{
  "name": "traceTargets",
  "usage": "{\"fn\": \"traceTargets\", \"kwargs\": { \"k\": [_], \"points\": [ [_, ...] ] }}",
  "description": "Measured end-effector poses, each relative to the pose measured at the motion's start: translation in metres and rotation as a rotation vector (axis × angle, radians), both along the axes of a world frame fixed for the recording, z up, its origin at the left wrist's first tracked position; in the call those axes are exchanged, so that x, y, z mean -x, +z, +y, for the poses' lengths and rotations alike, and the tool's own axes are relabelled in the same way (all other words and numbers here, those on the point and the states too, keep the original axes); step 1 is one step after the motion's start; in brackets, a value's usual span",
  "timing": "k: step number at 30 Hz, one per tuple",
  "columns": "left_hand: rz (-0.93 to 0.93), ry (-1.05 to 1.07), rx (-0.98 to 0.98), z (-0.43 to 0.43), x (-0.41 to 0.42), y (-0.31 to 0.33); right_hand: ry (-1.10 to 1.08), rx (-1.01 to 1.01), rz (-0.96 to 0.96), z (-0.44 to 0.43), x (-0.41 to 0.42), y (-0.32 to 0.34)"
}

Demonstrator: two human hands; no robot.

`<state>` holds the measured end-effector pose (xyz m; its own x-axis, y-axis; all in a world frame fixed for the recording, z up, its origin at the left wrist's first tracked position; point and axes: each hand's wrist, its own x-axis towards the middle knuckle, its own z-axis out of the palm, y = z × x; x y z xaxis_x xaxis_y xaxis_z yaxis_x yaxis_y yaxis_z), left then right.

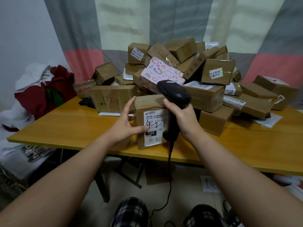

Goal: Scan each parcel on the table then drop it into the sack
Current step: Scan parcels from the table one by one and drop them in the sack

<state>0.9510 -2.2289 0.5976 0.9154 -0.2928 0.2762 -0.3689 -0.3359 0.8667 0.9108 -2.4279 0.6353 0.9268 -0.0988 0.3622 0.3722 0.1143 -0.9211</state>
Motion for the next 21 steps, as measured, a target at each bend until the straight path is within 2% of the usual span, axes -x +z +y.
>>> {"fn": "traceTargets", "kwargs": {
  "k": [3,9,21],
  "points": [
    [-0.037,0.118,0.060,0.004,-0.002,-0.005,-0.186,0.071,-0.043,-0.003,0.021,-0.010],
    [-0.042,0.218,-0.008,0.008,-0.010,-0.003,-0.145,0.385,-0.013,-0.014,0.056,-0.039],
    [-0.047,0.254,-0.011,0.008,-0.022,-0.005,-0.158,0.410,-0.050,-0.018,0.069,-0.042]
  ]
}}
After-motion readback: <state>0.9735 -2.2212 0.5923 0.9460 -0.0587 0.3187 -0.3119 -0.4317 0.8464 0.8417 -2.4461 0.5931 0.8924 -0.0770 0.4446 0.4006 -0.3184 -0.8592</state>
